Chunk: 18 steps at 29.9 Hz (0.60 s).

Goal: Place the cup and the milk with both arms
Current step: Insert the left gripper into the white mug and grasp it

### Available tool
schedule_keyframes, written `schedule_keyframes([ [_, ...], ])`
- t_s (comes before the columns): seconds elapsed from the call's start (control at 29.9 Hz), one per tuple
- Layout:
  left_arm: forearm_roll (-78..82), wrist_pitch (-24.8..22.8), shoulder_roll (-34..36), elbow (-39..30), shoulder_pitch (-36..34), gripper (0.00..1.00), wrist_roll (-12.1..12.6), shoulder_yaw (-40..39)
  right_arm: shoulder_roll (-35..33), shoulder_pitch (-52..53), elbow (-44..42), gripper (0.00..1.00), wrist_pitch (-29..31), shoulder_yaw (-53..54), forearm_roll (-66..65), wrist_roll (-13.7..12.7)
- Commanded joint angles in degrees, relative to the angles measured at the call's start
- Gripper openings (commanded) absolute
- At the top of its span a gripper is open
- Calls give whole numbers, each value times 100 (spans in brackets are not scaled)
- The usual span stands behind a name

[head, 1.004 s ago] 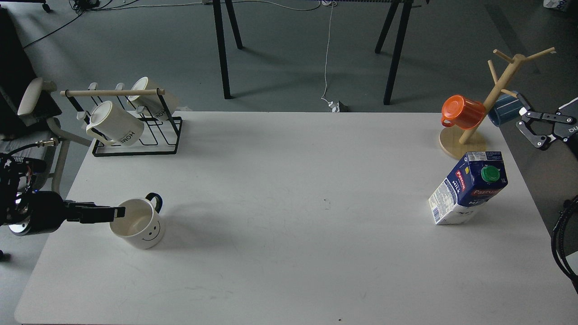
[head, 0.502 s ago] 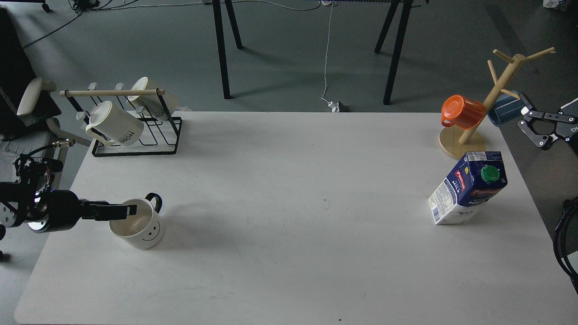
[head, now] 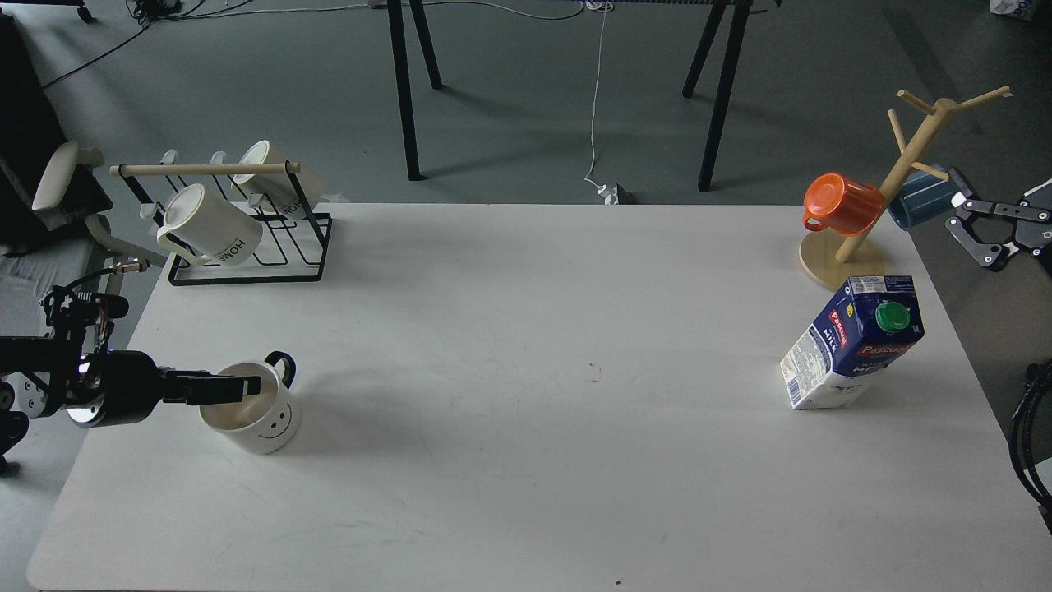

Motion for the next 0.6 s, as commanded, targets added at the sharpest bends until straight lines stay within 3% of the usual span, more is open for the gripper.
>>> schedule_keyframes([
  [0.0, 183, 0, -37, 38, 8, 83, 0, 26, -9, -6, 0, 99, 0, 17, 0, 1],
  [0.27, 474, 0, -19, 38, 8, 51, 0, 237, -9, -41, 0, 99, 0, 61, 0, 1],
  [0.57, 474, 0, -10, 38, -36, 32, 0, 228, 0, -85, 0, 99, 9, 114, 0, 1],
])
